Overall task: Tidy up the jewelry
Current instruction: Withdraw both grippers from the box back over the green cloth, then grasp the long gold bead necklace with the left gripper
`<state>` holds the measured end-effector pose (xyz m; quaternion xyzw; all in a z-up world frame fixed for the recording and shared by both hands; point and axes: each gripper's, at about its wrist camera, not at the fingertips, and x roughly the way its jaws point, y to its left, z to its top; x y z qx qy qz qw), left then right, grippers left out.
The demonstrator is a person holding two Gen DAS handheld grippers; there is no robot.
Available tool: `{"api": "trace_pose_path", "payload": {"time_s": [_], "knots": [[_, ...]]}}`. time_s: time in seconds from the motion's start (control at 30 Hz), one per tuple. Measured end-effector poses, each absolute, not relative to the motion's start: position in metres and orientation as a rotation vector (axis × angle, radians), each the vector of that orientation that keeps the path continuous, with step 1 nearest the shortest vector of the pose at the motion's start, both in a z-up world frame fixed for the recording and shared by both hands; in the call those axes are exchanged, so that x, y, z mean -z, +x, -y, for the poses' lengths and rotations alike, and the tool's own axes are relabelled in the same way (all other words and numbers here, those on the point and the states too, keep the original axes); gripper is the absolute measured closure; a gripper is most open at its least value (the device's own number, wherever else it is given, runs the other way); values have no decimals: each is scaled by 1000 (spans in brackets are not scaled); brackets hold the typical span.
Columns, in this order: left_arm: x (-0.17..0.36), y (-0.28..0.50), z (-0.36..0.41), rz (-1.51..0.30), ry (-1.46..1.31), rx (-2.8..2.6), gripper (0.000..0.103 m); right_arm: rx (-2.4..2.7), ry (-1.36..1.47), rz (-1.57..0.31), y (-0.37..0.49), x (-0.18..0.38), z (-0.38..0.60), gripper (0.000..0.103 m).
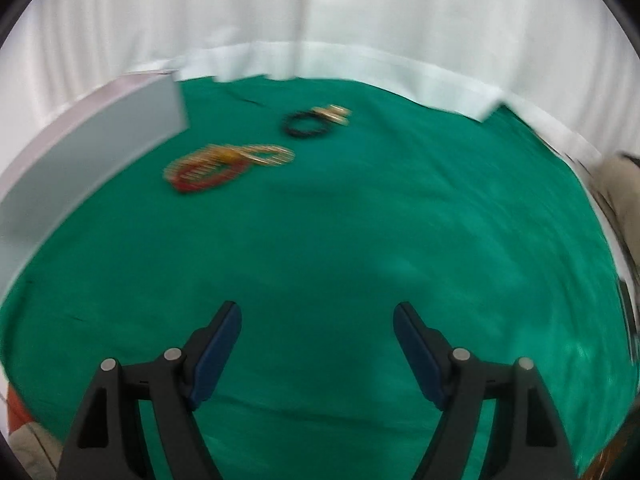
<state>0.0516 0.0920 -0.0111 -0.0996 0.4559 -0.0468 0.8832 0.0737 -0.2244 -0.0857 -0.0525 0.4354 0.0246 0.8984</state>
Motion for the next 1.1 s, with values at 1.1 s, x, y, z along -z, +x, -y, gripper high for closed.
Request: {"api": "trace_pose_path", "payload": {"time_s": [1.1], "knots": [[123,115,-57,-984,-60,-71,1,73,-1,-860,76,117,281,18]]}}
